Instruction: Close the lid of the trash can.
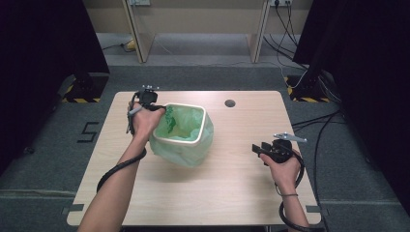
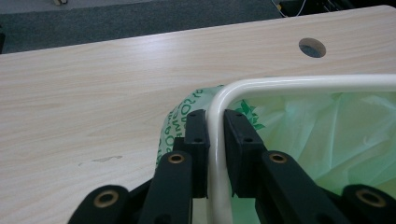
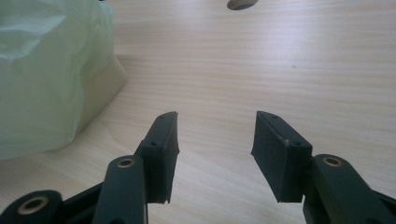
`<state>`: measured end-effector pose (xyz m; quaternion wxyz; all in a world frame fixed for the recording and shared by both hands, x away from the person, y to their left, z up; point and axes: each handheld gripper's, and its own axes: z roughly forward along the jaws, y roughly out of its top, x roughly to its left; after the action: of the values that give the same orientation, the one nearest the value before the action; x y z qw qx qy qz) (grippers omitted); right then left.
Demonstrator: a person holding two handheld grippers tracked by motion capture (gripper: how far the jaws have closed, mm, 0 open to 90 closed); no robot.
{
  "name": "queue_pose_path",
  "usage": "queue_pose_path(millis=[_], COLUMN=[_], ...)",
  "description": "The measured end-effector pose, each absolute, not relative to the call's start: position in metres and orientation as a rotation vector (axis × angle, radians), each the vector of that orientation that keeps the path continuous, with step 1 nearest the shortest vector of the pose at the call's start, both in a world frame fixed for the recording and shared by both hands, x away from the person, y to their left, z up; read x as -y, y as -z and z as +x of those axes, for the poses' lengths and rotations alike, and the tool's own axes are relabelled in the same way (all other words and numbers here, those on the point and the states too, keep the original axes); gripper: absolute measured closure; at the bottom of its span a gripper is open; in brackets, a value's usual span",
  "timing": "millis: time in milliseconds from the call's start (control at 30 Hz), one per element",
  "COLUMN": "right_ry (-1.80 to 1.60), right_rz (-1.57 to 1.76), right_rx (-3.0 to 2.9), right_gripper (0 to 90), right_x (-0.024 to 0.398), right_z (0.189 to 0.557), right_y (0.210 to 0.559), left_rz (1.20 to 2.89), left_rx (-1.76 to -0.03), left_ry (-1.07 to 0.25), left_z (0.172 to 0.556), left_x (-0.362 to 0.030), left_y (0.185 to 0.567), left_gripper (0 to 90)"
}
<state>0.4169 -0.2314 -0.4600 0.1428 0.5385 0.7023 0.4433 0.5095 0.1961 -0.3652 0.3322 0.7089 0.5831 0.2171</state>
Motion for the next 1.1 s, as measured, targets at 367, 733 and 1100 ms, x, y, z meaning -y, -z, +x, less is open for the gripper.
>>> queue_pose_path(millis=[367,733,1100], right_ry=[-1.308,-1.304,-1.305], right_rz=[1.500,1.437,1.377], right_rx=[-2.055,-2.105,-2.156], right_gripper=[51.1,51.6,52.7], right_x=[0.205,0.178,0.144], right_z=[0.424,0.437,0.454], right_y=[0.452,0.439,0.426], left_rz=[1.858,1.815,1.763], left_rx=[-1.400,-1.251,-1.196], left_ry=[-0.635,-0.609,-0.482], left_z=[0.494,0.449,0.414], left_x=[-0.208,-0.244,-0.262], left_y=[0.362,0.361,0.385], left_gripper=[63.5,44.5,37.8])
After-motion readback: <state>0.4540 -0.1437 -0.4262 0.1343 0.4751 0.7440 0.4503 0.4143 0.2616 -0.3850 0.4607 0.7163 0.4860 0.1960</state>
